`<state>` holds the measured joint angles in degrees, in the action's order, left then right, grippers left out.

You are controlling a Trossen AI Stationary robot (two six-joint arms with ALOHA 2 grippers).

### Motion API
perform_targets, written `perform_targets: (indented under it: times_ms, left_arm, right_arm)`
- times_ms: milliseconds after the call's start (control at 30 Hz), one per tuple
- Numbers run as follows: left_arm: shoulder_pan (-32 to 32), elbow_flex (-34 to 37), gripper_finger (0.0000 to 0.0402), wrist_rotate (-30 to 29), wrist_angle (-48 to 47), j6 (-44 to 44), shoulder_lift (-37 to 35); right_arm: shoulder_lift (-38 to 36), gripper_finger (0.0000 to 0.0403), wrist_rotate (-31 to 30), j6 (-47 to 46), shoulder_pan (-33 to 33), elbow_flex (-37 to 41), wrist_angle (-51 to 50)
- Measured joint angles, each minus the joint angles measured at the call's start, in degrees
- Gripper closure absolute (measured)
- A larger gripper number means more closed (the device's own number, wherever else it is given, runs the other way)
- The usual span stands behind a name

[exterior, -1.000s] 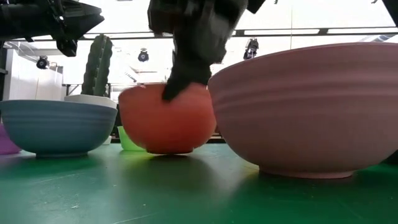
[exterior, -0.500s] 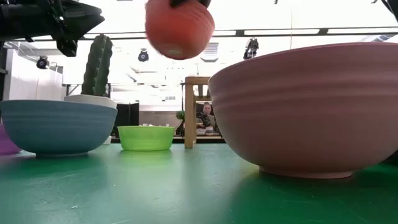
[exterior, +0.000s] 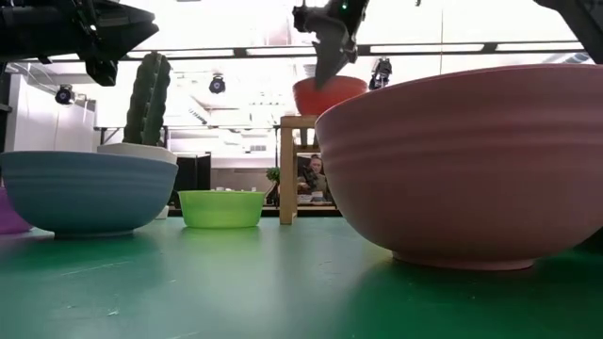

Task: Place and stack bowls onto a shelf
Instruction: Put the light orange bowl on the shelf

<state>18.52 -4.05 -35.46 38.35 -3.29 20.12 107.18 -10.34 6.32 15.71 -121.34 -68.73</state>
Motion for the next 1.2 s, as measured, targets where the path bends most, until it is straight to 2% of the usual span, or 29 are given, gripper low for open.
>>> perform_targets:
  times_ms: [567,800,1200]
  left_arm:
    - [0.0,0.0,0.0325,0.0,-0.33,0.0,0.04]
    - [0.0,0.0,0.0325,0.0,-0.31,0.83,0.04]
    - [0.01,0.0,0.0325,0.0,-0.26,0.83,0.04]
  right_arm:
    - [0.04,0.0394,-0.18,-1.55,1.57,0.02,0.53]
    - [0.07,0.0394,-3.33,-12.9,2.26,0.11,1.5]
    - [0.09,0.0394,-3.24,-12.76,2.27,1.28,2.18]
